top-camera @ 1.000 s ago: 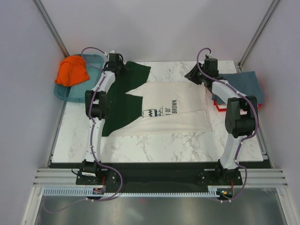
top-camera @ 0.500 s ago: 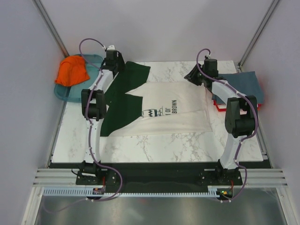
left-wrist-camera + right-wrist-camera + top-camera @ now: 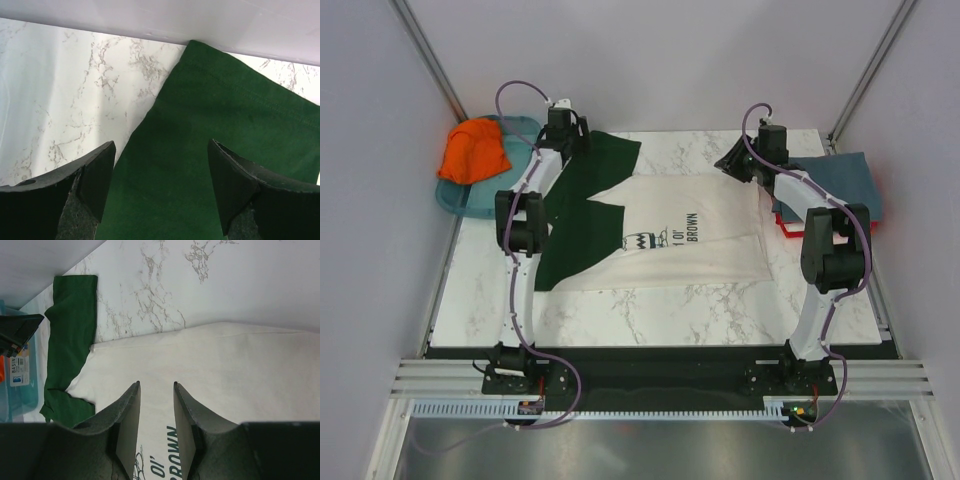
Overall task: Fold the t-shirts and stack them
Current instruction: Fold the tshirt
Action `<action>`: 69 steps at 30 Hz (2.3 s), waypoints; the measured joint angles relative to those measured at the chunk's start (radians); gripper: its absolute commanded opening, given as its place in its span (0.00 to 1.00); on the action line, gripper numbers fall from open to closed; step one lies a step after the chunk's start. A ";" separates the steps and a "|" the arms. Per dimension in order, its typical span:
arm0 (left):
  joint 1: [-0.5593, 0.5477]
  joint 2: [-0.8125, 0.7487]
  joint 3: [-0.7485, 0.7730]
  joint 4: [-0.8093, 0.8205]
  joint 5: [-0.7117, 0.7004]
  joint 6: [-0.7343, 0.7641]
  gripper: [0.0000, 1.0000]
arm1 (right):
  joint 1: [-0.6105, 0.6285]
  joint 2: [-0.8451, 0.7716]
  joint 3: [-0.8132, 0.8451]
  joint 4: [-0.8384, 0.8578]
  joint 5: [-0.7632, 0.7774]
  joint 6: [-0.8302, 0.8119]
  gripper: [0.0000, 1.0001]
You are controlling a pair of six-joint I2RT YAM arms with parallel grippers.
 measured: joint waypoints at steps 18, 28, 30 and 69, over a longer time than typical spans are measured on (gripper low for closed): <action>0.073 0.016 0.027 -0.085 0.131 -0.145 0.82 | -0.007 0.000 -0.005 0.010 -0.043 0.019 0.41; 0.043 0.022 0.030 -0.177 0.134 -0.180 0.79 | -0.021 0.000 -0.018 0.042 -0.074 0.046 0.41; 0.039 0.024 0.034 -0.184 0.137 -0.185 0.78 | -0.023 0.000 -0.025 0.051 -0.084 0.053 0.41; 0.038 -0.042 -0.148 -0.021 0.105 -0.164 0.02 | 0.048 0.308 0.438 -0.399 0.445 -0.237 0.55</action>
